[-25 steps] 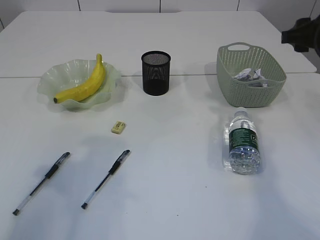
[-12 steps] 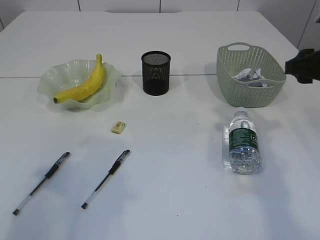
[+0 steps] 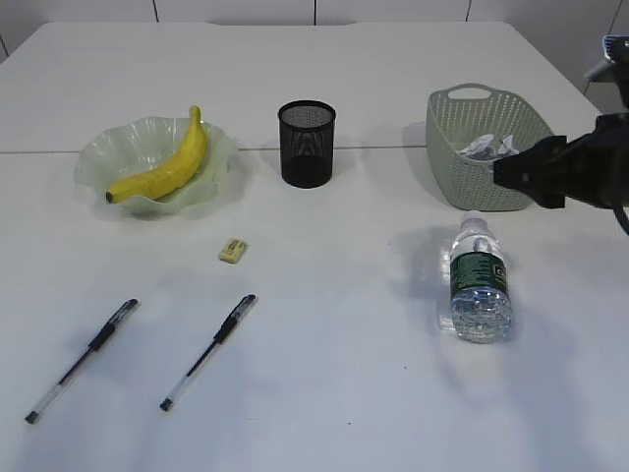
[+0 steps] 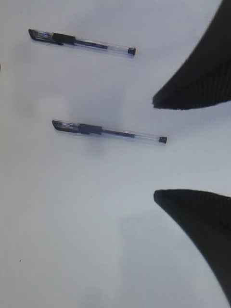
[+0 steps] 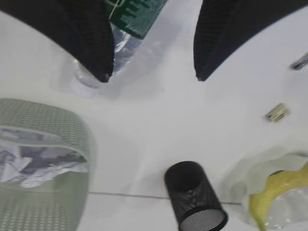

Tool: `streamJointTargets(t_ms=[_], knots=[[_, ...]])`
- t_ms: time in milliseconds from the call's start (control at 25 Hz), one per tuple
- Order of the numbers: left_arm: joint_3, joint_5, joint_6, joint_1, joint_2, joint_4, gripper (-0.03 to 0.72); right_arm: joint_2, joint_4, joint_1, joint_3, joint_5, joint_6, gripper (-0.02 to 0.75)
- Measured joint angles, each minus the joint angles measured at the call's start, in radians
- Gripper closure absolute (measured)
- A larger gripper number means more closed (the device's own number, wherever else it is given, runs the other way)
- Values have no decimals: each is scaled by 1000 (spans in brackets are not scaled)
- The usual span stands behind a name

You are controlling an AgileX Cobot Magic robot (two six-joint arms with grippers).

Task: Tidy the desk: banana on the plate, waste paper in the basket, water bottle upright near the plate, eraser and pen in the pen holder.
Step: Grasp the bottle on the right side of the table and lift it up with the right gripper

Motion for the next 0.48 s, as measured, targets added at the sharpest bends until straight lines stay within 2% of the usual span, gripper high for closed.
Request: streamJointTargets(t_ms=[240, 480], knots=[[0, 4, 0, 0, 0, -1, 306, 0, -369, 0, 0, 76, 290, 339], [0, 6, 0, 0, 0, -1, 306, 2, -797, 0, -55, 91, 691, 339]])
